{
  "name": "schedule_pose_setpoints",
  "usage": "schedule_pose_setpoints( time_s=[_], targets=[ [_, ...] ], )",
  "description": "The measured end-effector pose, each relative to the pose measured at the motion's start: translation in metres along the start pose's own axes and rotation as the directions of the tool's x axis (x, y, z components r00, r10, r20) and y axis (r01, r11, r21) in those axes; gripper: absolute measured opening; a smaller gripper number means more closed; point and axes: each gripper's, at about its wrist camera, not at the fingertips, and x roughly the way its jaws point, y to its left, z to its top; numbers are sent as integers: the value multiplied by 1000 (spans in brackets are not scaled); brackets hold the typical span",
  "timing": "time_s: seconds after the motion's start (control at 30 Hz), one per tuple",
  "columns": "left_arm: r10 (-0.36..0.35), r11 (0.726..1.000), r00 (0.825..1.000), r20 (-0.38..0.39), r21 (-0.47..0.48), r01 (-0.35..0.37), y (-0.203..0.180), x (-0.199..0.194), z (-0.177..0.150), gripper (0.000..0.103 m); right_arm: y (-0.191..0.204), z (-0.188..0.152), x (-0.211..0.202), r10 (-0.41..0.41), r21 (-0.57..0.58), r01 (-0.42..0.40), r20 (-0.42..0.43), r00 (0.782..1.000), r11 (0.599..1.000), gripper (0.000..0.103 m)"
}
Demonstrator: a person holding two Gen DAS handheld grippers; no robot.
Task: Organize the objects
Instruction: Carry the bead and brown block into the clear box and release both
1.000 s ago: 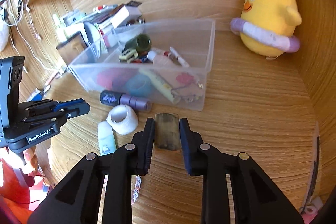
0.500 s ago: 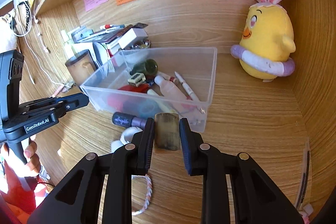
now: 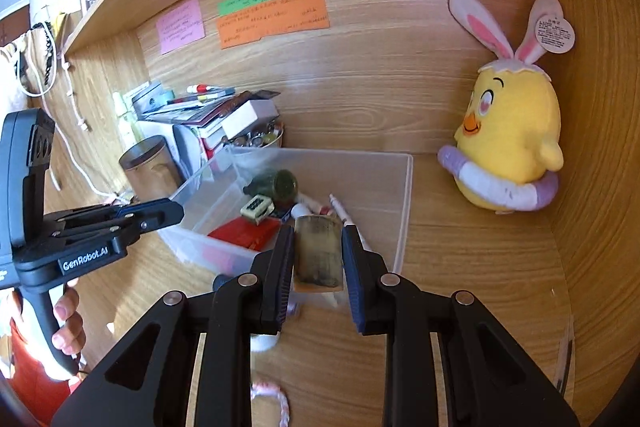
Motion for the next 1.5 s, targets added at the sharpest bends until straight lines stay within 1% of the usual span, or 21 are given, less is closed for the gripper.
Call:
schedule_pose_setpoints(
  time_s=[0.17, 0.4, 0.67, 0.77, 0.93, 1.03, 1.07, 1.13, 1.2, 1.27, 1.33, 1.4, 1.5],
  targets=[
    [-8, 1000, 1000, -18, 7, 8, 0, 13, 4, 14, 1, 10, 19, -34, -9, 33, -13, 999, 999, 22],
    [-33, 999, 997, -67, 19, 34, 0, 37, 10, 14, -4, 11, 55, -31, 2, 31, -95, 995, 1000, 22],
    [-17, 999, 995, -102, 34, 21, -2, 59, 12, 13, -8, 7, 77, -33, 7, 35, -146, 989, 999, 22],
    [-16, 999, 994, -105, 39, 20, -3, 63, 12, 14, -7, 6, 82, -34, 5, 35, -157, 987, 999, 22],
    [8, 998, 995, -97, 63, -1, -7, 64, 11, 14, -5, 6, 89, -37, -8, 36, -167, 985, 999, 22],
    [1, 998, 996, -94, 65, 5, -7, 63, 11, 15, -2, 4, 92, -47, -21, 44, -172, 984, 999, 22],
    [1, 998, 996, -94, 64, 5, -7, 63, 11, 16, -2, 4, 92, -54, -27, 50, -171, 984, 998, 22],
    [2, 998, 996, -91, 65, 4, -7, 62, 11, 24, 0, 4, 93, -58, -37, 52, -175, 983, 998, 22],
    [2, 998, 996, -86, 68, 4, -7, 59, 11, 28, 2, 4, 93, -59, -44, 52, -180, 982, 998, 22],
    [11, 997, 997, -74, 78, -5, -9, 55, 12, 33, 4, 4, 91, -48, -50, 39, -186, 981, 998, 27],
    [18, 997, 998, -61, 82, -13, -10, 51, 12, 41, 5, 5, 88, -44, -54, 34, -180, 983, 998, 37],
    [21, 996, 999, -45, 83, -17, -11, 46, 13, 46, 7, 6, 84, -56, -64, 46, -166, 985, 997, 42],
    [29, 996, 999, -25, 87, -27, -12, 39, 14, 55, 9, 7, 76, -60, -73, 49, -155, 986, 996, 44]
  ],
)
